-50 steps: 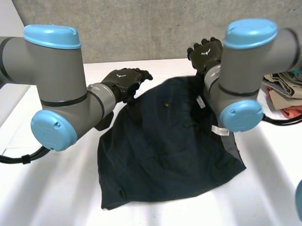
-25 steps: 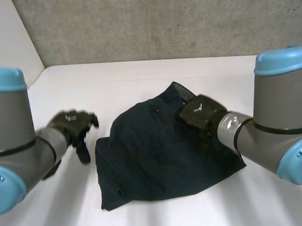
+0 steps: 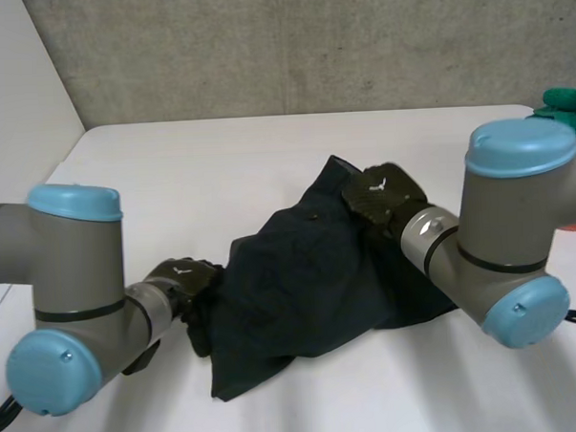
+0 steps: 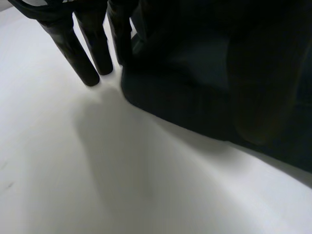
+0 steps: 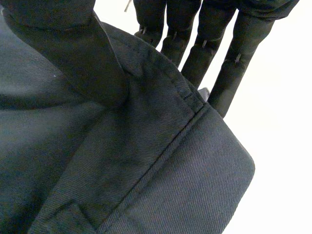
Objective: Fold the laundry.
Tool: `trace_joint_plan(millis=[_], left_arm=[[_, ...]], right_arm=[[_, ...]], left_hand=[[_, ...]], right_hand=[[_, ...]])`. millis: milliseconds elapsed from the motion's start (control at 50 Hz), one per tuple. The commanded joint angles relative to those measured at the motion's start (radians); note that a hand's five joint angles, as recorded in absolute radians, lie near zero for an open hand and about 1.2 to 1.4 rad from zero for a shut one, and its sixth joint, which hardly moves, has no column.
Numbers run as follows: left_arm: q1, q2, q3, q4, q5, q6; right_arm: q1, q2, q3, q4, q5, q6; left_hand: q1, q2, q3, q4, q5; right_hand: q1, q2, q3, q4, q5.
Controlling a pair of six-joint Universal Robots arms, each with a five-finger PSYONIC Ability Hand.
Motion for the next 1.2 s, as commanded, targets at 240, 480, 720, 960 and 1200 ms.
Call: trace_joint_plan(millis=[240,480,720,960,1200], left_arm=[[-0.001,0.367,0.185,0.048,-0.102,-0.041],[0.046,0.554,0.476,-0.128,-0.035,-0.016],[0.083,0.567,0.702,-0.188,-0.025,-0.039],[0.112,0.266,0.711,-0.164,-0.006,-0.030],[0.201,-0.245,0.986,-0.006,-0.094,0.108]], right_arm=[[-0.003,-0.208,-0.100,0.160,0.055,-0.026],[-0.061,-0.394,-0.307,0.214,0.056,0.055],[-0.070,-0.449,-0.416,0.212,0.041,0.161],[0.000,-0.326,-0.373,0.174,0.047,0.181],[0.152,0.155,-0.458,-0.275,0.029,0.166]], left_hand=[[0.976,0.998,0.997,0.996,0.996],[0.976,0.998,0.997,0.996,0.996],[0.976,0.998,0.997,0.996,0.996],[0.976,0.998,0.997,0.996,0.996],[0.976,0.998,0.997,0.996,0.996]], right_hand=[[0.276,0.221,0.227,0.220,0.257],[0.276,0.221,0.227,0.220,0.257],[0.276,0.221,0.227,0.220,0.257],[0.276,0.221,0.227,0.220,0.257],[0.276,0.221,0.227,0.220,0.257]])
